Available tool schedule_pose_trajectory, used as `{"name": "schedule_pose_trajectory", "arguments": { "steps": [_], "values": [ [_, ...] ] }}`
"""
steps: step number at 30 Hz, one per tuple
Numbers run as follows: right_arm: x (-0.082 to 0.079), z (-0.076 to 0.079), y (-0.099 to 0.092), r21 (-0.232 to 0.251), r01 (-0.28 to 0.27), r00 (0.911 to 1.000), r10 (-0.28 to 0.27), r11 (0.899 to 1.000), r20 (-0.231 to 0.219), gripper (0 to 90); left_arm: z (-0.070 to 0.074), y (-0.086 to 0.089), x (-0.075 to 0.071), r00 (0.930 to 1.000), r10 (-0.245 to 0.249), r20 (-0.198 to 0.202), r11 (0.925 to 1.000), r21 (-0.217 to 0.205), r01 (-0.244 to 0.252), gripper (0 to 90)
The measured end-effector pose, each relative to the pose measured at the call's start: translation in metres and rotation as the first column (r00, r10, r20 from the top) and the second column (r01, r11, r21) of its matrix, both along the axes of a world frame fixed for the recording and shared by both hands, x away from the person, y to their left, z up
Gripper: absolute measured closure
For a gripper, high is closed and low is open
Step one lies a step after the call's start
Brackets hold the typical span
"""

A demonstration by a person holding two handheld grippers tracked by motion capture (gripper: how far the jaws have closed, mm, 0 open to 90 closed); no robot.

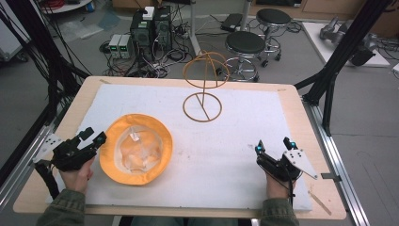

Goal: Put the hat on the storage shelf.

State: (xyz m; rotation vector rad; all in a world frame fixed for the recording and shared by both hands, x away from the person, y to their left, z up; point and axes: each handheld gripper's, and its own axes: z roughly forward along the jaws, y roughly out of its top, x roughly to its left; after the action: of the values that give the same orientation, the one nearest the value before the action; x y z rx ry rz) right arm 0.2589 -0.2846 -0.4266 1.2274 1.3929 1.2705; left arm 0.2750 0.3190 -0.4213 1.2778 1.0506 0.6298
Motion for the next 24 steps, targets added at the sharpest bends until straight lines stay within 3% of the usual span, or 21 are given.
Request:
{"name": "schedule_pose_trajectory", "arguments": {
  "steps": [8, 16, 24],
  "values": [
    [0.001, 0.000, 0.000, 0.005, -0.006, 1.0000, 0.006, 1.000, -0.006, 9.5, -0.004, -0.002, 0.005, 0.9977, -0.043, -0.053, 0.9991, -0.004, 0.043, 34.3],
    [0.001, 0.000, 0.000, 0.005, -0.010, 0.9999, 0.010, 1.000, -0.007, 9.5, -0.007, -0.006, 0.009, 0.9905, -0.094, -0.100, 0.9955, 0.002, 0.095, 37.2],
    [0.001, 0.000, 0.000, 0.004, -0.008, 0.9999, 0.008, 1.000, -0.009, 9.5, -0.009, -0.004, 0.011, 0.9802, -0.152, -0.127, 0.9884, -0.026, 0.150, 52.3]
  ]
}}
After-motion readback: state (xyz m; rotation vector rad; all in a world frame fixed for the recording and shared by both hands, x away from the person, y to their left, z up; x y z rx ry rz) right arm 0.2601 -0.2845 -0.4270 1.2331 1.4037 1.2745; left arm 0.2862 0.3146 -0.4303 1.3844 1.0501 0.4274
